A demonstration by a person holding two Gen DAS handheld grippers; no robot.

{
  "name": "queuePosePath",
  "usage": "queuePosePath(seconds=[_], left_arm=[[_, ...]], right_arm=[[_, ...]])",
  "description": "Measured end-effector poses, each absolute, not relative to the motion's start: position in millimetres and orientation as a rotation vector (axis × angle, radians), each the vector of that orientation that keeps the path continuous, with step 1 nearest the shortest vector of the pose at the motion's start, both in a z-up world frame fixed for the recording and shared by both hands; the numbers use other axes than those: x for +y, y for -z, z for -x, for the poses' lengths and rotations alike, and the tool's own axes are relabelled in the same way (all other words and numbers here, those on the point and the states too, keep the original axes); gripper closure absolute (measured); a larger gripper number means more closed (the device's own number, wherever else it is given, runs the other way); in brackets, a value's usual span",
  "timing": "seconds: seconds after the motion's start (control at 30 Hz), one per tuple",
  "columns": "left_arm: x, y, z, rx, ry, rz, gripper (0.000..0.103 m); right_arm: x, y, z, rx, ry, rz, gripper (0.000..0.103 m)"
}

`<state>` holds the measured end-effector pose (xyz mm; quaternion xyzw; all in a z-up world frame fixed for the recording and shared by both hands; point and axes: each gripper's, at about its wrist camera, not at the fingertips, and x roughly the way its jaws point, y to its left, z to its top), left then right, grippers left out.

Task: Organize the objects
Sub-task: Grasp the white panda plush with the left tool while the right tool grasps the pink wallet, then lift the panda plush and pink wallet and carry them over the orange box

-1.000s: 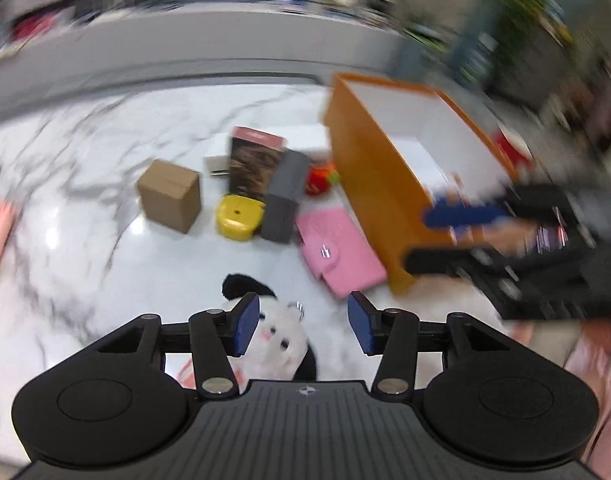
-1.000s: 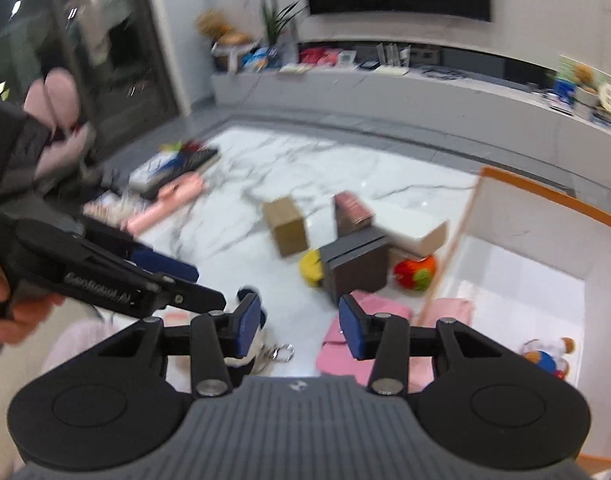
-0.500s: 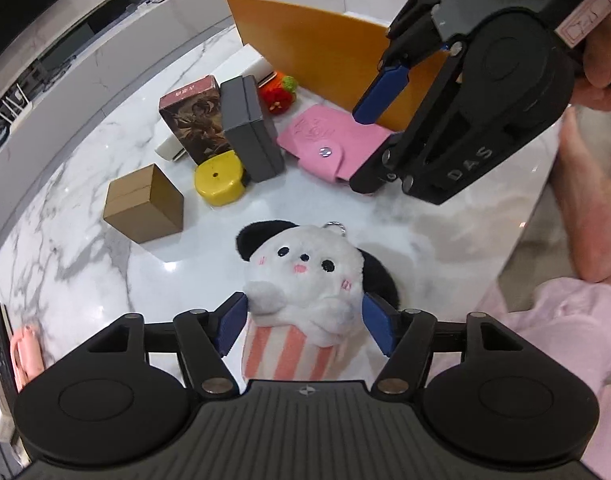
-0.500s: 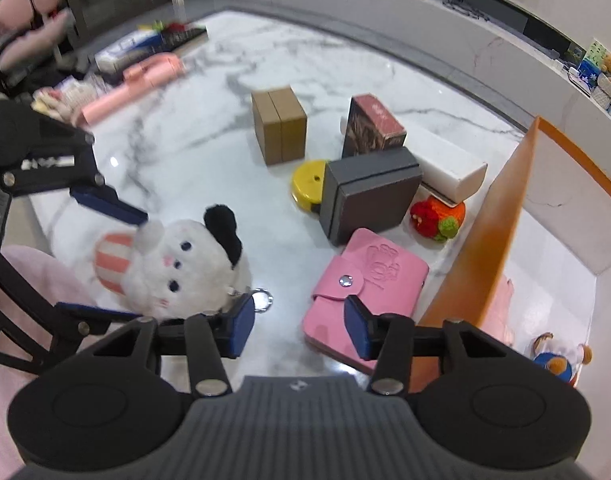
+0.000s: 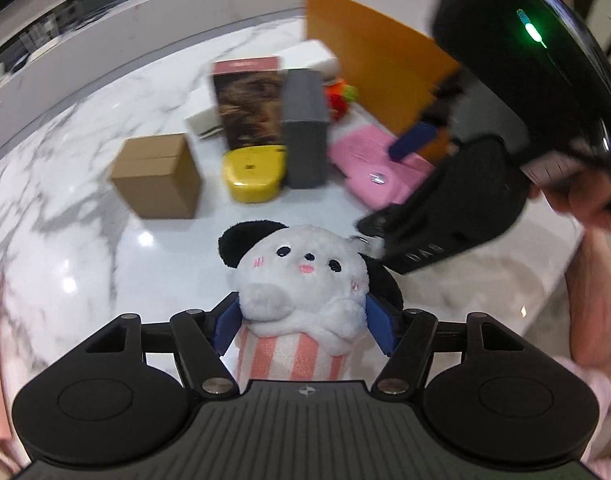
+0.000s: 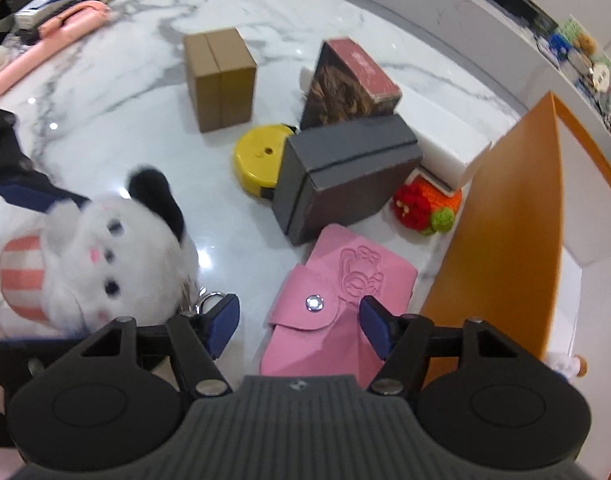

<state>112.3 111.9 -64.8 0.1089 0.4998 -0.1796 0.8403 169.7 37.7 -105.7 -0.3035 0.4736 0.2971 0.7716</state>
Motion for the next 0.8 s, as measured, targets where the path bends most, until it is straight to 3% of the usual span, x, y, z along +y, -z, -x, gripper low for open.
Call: queuePosePath(seconds=[0.23, 0.3, 0.37, 0.5, 0.8], left_arm=[[126.1, 65.6, -114.8, 1.049, 0.345, -0.136, 0.028], [126.1, 65.4, -113.9, 1.045, 0.336, -0.124, 0.029], [125.7, 65.7, -113.1, 1.044, 0.326, -0.116, 0.03], [125.2, 65.6, -111.5, 1.042, 0.28, -0.075, 0.031], [115.7, 61.4, -91.9, 1.098, 0.264, 0.002, 0.034]], right_arm=[[45.4, 114.9, -165.3, 1.015, -0.612, 0.689, 0.026], [45.1, 114.2, -167.8, 1.026, -0.603, 0.676, 0.03], [44.3, 111.8, -167.0, 1.002, -0.566, 0.704, 0.05], [38.1, 104.9, -162.8, 1.001, -0.587, 0.662, 0.063], [-5.1, 80.3, -122.0, 1.063, -0.703, 0.378, 0.066]])
